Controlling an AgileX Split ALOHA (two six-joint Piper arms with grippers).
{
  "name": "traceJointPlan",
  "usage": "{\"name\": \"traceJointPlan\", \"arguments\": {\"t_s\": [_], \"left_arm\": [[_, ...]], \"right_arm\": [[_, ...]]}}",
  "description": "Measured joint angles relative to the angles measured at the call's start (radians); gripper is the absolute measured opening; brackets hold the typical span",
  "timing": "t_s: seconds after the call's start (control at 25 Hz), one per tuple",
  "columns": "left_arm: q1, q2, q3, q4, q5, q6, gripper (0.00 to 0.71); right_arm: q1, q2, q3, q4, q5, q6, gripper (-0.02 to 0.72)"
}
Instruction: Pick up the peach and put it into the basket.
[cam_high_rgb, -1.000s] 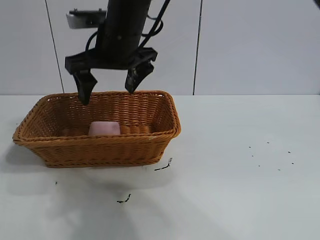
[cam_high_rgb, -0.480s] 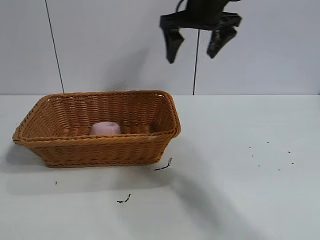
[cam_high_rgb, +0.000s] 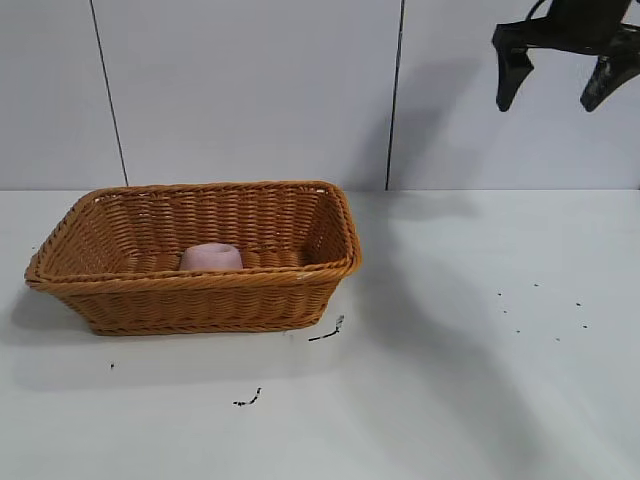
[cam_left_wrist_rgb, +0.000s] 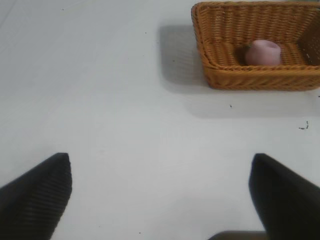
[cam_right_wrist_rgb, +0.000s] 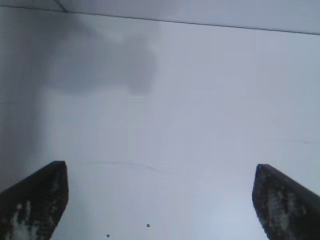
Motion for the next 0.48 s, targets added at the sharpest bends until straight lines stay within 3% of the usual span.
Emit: {"name": "traceJointPlan", "arguments": {"t_s": [0.24, 0.48], "left_arm": [[0.000, 0.000, 0.000, 0.000, 0.000, 0.000, 0.693], [0.000, 0.000, 0.000, 0.000, 0.000, 0.000, 0.693]], "right_arm": [[0.002, -0.117, 0.088, 0.021, 0.000, 0.000, 0.696], [0.002, -0.371, 0.364, 0.021, -0.002, 0.004, 0.696]]}}
